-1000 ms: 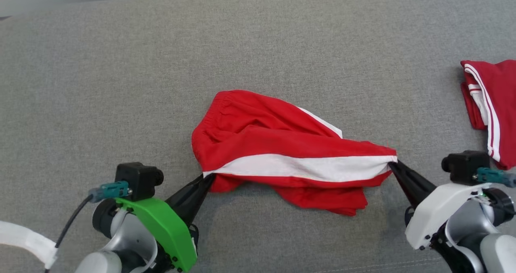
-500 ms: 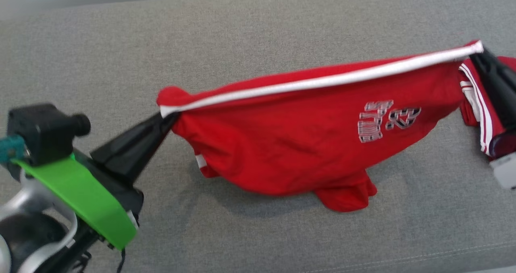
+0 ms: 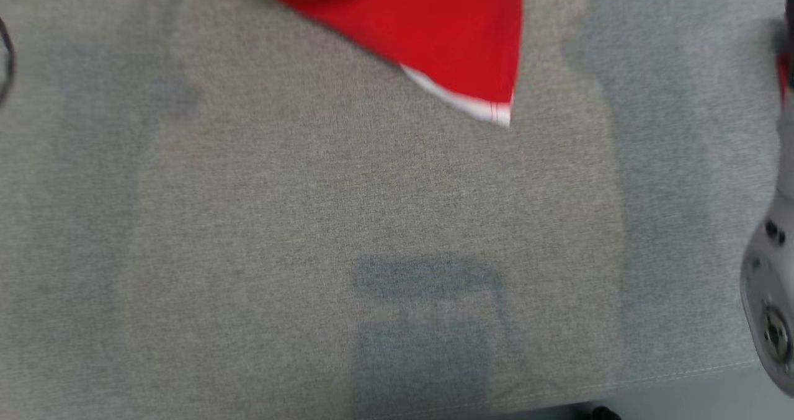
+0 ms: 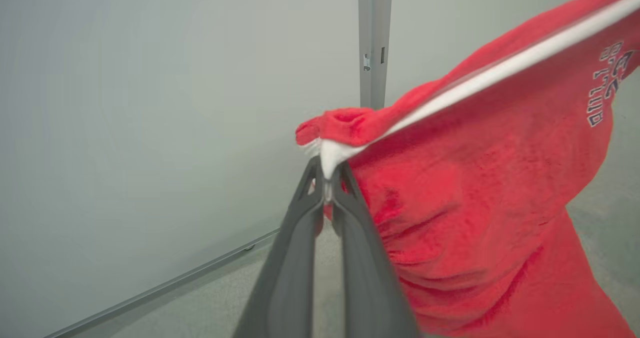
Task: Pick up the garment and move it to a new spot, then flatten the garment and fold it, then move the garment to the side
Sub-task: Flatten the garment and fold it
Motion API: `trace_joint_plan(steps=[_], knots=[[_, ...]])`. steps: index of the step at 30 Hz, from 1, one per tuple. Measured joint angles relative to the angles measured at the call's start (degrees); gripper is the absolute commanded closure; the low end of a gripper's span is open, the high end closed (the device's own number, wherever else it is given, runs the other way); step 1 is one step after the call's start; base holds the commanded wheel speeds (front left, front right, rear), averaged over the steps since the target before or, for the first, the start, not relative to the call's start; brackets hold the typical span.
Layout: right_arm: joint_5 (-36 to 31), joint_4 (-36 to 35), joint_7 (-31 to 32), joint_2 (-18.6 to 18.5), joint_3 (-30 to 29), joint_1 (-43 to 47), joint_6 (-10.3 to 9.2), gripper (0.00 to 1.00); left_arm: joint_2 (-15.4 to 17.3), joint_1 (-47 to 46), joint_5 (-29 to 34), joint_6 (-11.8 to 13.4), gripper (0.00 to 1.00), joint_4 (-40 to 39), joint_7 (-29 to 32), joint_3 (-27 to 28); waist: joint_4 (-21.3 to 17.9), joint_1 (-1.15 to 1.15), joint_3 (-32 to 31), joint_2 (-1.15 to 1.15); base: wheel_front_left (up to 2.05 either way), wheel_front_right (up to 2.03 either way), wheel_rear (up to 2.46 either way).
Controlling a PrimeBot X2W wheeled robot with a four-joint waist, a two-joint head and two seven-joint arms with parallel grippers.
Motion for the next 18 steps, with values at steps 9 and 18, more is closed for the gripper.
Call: trace_joint_plan(steps=[9,18], knots=[[-10.5,20.6,-21.8,7.1,-5.6,-21.6,0.18,1.0,-2.5,-18.3,11.6,-0.7,1.0,19.5,-34.6,-4.8,-1.0,0.0,8.8,0.0,0.0,0.0,0.0],[-5.7,25.2,-26.5,6.7,1.9,-17.0,-0.08,1.0,-0.8,-17.6,8.7,-0.6,1.0,30.8,-47.7,-14.3,-2.1,-0.01,15.0,0.0,0.0,0.0,0.0]])
